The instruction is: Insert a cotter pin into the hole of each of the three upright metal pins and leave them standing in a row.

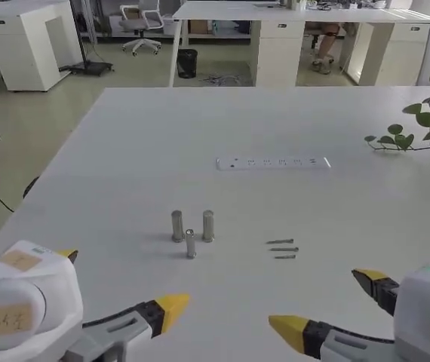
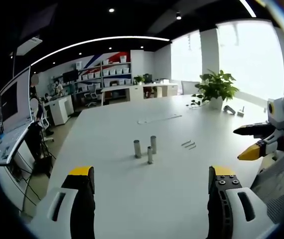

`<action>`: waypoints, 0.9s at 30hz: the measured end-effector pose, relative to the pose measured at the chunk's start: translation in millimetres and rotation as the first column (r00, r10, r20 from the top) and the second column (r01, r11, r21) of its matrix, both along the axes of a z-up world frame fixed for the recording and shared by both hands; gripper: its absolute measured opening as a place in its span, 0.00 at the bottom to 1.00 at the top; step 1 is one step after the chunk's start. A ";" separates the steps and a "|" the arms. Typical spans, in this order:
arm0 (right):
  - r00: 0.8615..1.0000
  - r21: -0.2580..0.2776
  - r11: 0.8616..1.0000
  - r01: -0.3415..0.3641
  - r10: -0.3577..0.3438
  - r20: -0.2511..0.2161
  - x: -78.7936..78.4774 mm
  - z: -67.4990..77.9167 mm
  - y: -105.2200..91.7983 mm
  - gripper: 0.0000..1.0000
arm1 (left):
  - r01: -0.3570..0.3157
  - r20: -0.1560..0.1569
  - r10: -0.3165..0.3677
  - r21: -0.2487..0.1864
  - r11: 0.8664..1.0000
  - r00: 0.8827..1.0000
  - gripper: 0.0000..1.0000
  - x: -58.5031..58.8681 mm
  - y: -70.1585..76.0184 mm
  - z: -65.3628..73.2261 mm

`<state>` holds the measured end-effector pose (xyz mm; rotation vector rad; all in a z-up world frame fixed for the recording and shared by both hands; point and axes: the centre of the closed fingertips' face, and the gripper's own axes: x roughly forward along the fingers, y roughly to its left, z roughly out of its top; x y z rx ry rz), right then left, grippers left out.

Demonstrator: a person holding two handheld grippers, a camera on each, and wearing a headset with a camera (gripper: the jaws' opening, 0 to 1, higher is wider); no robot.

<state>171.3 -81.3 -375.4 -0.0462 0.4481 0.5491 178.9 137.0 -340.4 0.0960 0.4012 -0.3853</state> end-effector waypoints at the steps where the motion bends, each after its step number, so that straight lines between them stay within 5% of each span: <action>1: 1.000 -0.001 1.000 0.000 0.000 -0.002 -0.2 -0.6 -0.2 0.86 | -0.001 0.001 0.001 -0.002 1.000 1.000 0.94 0.3 0.2 0.2; 10: 1.000 -0.007 1.000 -0.008 0.008 -0.021 0.0 -5.5 -1.1 0.85 | 0.000 -0.005 0.000 -0.002 1.000 1.000 0.94 0.6 1.0 -3.3; 15: 0.998 -0.003 0.999 -0.041 0.041 -0.041 -0.2 -7.3 1.6 0.73 | -0.004 -0.001 0.004 -0.019 1.000 1.000 0.93 1.5 2.1 -4.4; 27: 0.992 0.009 0.992 -0.123 0.123 -0.018 30.3 -8.2 24.8 0.59 | -0.007 0.009 0.007 -0.021 1.000 1.000 0.89 4.6 3.1 -6.6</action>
